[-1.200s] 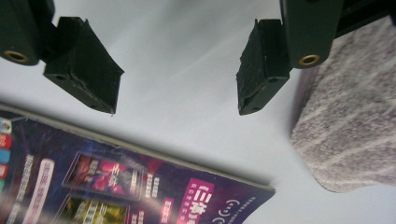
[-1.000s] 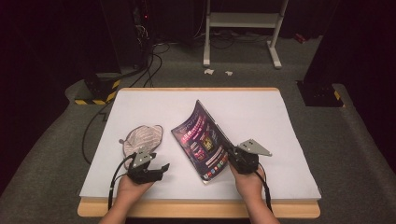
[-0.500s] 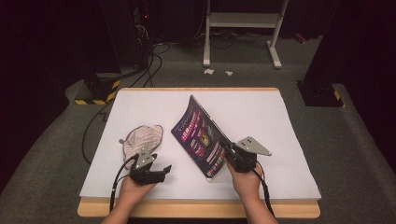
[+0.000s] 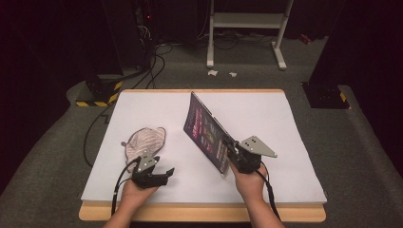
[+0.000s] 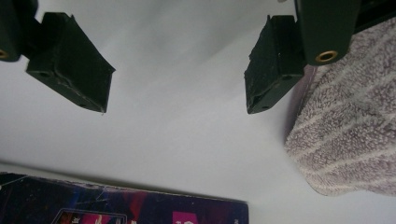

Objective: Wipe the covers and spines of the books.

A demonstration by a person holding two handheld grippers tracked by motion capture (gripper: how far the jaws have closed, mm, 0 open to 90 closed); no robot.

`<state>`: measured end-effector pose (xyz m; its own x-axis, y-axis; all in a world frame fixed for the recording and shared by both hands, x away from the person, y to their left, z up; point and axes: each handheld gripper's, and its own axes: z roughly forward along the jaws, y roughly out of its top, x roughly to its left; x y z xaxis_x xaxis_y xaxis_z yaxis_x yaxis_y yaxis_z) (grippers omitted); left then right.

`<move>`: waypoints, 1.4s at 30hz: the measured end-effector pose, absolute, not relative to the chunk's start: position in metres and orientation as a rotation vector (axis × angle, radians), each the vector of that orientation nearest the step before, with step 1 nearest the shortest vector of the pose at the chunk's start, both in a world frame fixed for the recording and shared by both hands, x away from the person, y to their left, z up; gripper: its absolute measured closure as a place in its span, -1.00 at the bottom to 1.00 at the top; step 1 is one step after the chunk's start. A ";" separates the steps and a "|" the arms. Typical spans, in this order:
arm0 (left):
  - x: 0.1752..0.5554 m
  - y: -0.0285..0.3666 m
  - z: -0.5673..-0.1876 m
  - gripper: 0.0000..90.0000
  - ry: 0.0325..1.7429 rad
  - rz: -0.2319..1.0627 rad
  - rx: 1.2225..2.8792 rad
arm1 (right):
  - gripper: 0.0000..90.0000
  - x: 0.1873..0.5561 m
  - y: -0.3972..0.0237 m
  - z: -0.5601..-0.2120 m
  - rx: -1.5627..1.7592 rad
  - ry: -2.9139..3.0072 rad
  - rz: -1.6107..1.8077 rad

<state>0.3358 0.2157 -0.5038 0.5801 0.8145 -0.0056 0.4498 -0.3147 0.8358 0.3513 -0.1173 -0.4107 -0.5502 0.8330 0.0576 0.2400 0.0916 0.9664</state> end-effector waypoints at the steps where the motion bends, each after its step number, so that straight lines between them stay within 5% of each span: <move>1: 0.336 0.216 -0.504 -0.48 1.010 0.541 1.957 | 0.88 0.352 -0.117 -0.410 1.051 1.850 1.480; 42: 0.337 0.214 -0.504 -0.48 1.011 0.528 1.957 | 0.88 0.364 -0.175 -0.389 1.113 1.604 1.306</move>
